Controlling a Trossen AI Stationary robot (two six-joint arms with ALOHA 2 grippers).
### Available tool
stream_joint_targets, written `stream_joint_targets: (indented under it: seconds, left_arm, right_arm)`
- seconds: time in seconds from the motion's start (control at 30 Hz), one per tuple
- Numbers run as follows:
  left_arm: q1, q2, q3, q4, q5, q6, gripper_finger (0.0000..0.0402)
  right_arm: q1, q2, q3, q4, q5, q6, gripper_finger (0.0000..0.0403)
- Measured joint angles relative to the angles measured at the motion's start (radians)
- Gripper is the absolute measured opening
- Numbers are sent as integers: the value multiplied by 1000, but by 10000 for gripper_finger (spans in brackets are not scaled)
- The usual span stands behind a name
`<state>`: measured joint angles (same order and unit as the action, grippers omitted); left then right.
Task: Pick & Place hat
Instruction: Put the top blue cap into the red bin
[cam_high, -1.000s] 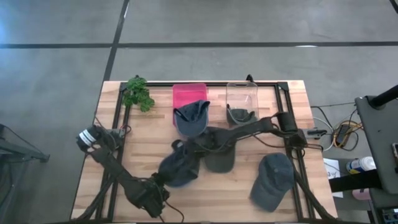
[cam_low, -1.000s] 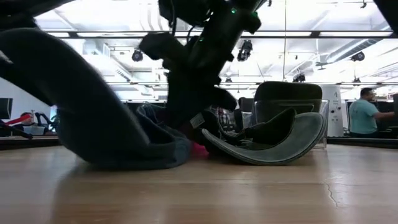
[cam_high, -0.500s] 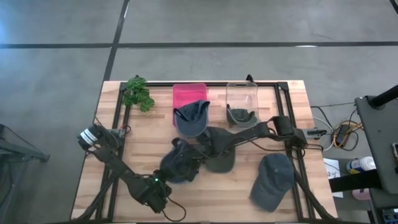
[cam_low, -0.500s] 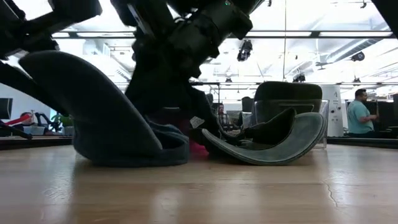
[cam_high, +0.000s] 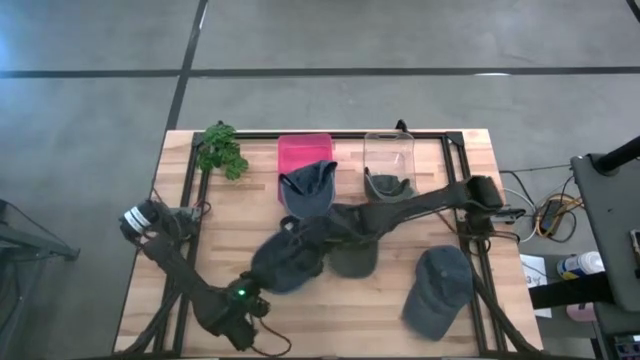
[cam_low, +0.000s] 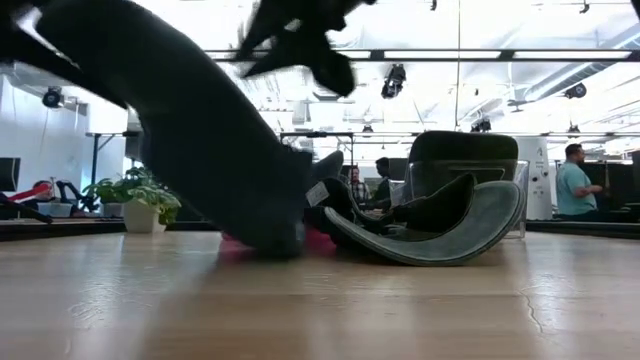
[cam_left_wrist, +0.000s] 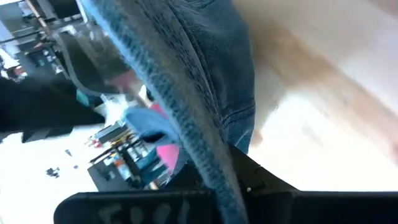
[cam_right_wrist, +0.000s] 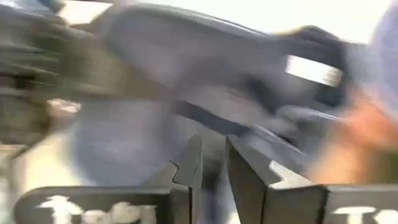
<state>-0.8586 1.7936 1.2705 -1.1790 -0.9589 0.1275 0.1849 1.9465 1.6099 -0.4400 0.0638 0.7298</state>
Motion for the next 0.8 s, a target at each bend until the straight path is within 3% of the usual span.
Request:
stream_joint_targets:
  seconds: [0.07, 0.27, 0.4, 0.57, 0.8]
  left_arm:
    - [-22, -8, 25, -83, -12, -44, 7]
    - [-57, -12, 137, -258, -98, -75, 7]
    - [-56, -12, 203, -291, -92, -70, 7]
    - [-73, -10, 248, -396, -66, -77, 7]
    - [-110, -17, 285, -393, -90, 21, 7]
  right_arm:
    - [-12, -33, -6, -97, 54, 29, 68]
    - [-51, -13, -16, -190, 44, 79, 68]
    - [-65, 52, -19, -197, 42, 79, 68]
    - [-64, 45, -21, -319, 89, 67, 68]
    - [-84, 30, -50, -202, 56, 47, 68]
